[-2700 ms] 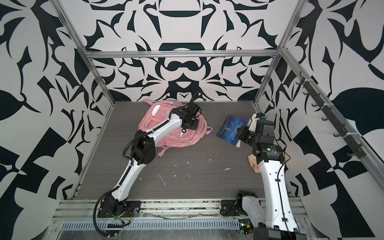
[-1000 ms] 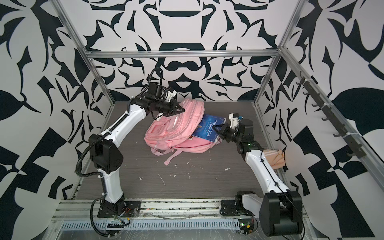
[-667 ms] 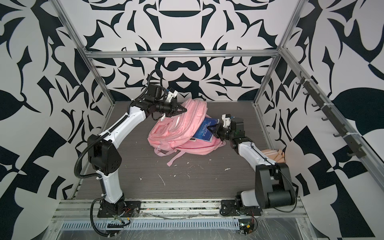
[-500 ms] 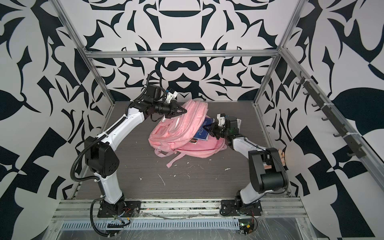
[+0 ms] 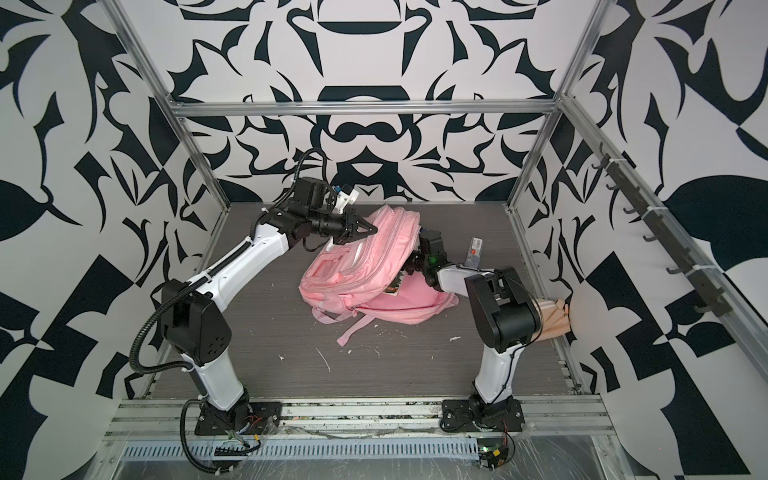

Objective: Pack the student bag
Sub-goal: 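Lower the blue book into the backpack with the right gripper while the left holds, then release the blue book and withdraw the right gripper from the backpack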

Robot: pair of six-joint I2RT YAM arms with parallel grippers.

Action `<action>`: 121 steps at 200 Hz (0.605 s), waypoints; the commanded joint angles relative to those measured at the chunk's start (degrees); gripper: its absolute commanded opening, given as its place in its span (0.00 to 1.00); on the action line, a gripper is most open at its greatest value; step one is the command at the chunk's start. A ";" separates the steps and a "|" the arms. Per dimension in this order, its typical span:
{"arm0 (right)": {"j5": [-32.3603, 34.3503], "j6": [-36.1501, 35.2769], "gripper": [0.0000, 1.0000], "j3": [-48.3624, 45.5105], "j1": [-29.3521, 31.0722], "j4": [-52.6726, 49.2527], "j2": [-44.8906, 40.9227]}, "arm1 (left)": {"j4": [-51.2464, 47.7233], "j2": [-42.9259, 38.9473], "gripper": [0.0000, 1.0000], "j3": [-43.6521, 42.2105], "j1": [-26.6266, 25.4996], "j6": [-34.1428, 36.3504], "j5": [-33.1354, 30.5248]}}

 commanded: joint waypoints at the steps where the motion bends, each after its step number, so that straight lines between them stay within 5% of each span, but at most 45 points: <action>1: 3.65 -1.11 0.00 2.00 1.81 0.84 -0.77 | 7.37 -4.78 0.00 0.36 -0.23 -1.13 0.49; 26: 5.48 -1.16 0.01 2.03 2.71 0.12 0.29 | 9.30 -5.16 0.00 -1.08 -0.17 -2.41 0.25; 93: 7.95 -8.77 0.53 4.58 2.84 -13.37 -5.88 | 7.49 -5.94 0.00 -2.84 -0.03 -1.37 -1.30; 121: 9.32 -11.68 0.65 4.61 2.53 -18.88 -10.22 | 7.35 -6.44 0.00 -4.40 0.53 -1.25 -2.28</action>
